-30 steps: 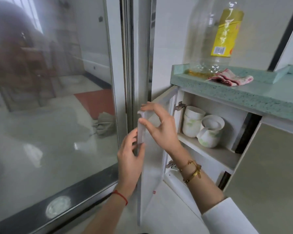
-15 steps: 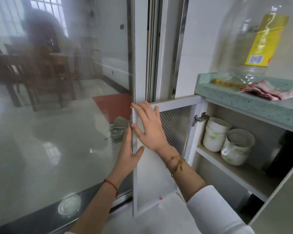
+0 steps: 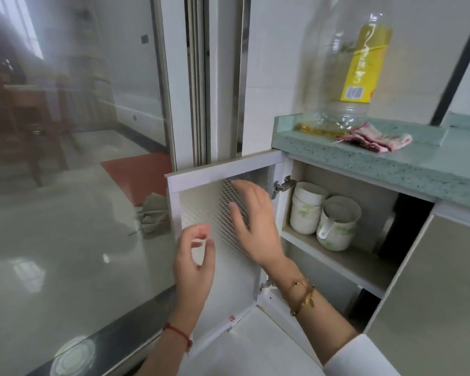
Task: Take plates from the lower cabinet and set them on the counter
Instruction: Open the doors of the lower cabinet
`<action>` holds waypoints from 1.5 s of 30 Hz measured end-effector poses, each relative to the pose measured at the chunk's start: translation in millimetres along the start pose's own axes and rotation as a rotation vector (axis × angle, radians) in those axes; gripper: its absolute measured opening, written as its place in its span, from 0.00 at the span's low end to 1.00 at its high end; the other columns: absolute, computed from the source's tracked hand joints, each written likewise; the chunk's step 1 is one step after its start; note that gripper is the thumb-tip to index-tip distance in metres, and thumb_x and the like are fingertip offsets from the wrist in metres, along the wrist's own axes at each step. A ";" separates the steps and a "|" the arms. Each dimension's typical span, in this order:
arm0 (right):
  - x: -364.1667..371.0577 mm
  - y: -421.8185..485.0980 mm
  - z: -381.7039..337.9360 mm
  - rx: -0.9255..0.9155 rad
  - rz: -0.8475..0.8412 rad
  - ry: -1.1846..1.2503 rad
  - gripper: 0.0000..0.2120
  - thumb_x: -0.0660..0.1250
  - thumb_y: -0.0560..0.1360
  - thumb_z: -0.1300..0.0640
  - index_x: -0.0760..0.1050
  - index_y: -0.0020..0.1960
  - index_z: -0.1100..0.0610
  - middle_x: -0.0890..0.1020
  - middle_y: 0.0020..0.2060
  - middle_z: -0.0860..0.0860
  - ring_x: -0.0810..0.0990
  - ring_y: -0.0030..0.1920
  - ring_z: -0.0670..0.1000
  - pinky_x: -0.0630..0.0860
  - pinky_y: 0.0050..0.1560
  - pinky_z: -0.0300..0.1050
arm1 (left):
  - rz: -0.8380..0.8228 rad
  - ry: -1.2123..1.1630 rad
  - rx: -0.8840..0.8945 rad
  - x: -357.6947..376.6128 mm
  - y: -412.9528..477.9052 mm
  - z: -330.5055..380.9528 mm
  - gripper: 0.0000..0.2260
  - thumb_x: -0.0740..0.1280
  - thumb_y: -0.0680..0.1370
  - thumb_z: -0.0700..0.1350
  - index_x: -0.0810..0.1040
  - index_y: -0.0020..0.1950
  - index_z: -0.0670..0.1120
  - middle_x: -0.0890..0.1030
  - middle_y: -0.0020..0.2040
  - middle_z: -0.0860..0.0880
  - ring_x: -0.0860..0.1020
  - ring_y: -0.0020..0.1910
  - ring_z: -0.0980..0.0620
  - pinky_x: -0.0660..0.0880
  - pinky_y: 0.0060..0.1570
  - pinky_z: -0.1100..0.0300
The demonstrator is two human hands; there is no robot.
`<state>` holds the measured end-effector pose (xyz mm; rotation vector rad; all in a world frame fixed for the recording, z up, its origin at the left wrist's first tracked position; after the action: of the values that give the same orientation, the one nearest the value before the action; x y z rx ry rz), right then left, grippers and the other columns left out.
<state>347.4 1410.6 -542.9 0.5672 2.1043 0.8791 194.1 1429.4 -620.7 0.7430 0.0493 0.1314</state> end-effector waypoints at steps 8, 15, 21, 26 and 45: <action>-157.0 -78.1 71.2 0.217 0.310 -0.429 0.10 0.62 0.78 0.60 0.79 0.56 0.57 0.79 0.57 0.51 0.73 0.60 0.53 0.69 0.64 0.49 | -0.884 -0.218 -0.230 193.4 -71.1 27.8 0.15 0.68 0.79 0.44 0.75 0.66 0.52 0.79 0.64 0.56 0.76 0.65 0.57 0.73 0.66 0.59; -252.2 -119.8 78.5 0.294 0.463 -0.711 0.13 0.61 0.79 0.60 0.77 0.61 0.58 0.78 0.62 0.52 0.71 0.64 0.55 0.68 0.67 0.50 | -1.136 -0.353 -0.282 308.2 -121.0 93.0 0.29 0.67 0.80 0.45 0.59 0.79 0.48 0.65 0.78 0.51 0.65 0.75 0.53 0.63 0.71 0.60; -277.6 -118.2 81.3 0.381 0.421 -0.751 0.19 0.61 0.79 0.60 0.72 0.69 0.56 0.76 0.66 0.52 0.70 0.67 0.56 0.67 0.69 0.52 | -1.166 -0.334 -0.290 347.1 -126.7 119.1 0.33 0.65 0.81 0.46 0.53 0.81 0.47 0.60 0.80 0.49 0.61 0.78 0.52 0.60 0.77 0.51; -278.4 -109.2 84.8 0.450 0.366 -0.772 0.21 0.61 0.79 0.58 0.68 0.72 0.54 0.72 0.69 0.50 0.67 0.70 0.54 0.66 0.69 0.51 | -1.204 -0.312 -0.258 359.5 -120.4 121.8 0.28 0.64 0.81 0.46 0.59 0.79 0.45 0.66 0.77 0.46 0.67 0.76 0.50 0.66 0.73 0.47; -253.1 -150.4 17.1 0.516 0.668 -0.944 0.24 0.64 0.78 0.46 0.68 0.72 0.49 0.71 0.63 0.49 0.69 0.62 0.49 0.68 0.63 0.39 | -1.371 -0.678 -0.017 295.7 -122.7 119.1 0.11 0.70 0.78 0.45 0.76 0.59 0.46 0.82 0.53 0.53 0.81 0.52 0.59 0.77 0.54 0.67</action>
<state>498.3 1157.2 -540.1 1.6411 1.2257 0.2427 510.4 1300.5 -615.7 0.5731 -0.0959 -1.4177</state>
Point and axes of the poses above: each hand's wrist, its own y-axis towards the middle knuckle, its own x-axis out of the palm, z = x × y, the point moved 8 cm from there along y, towards the middle knuckle
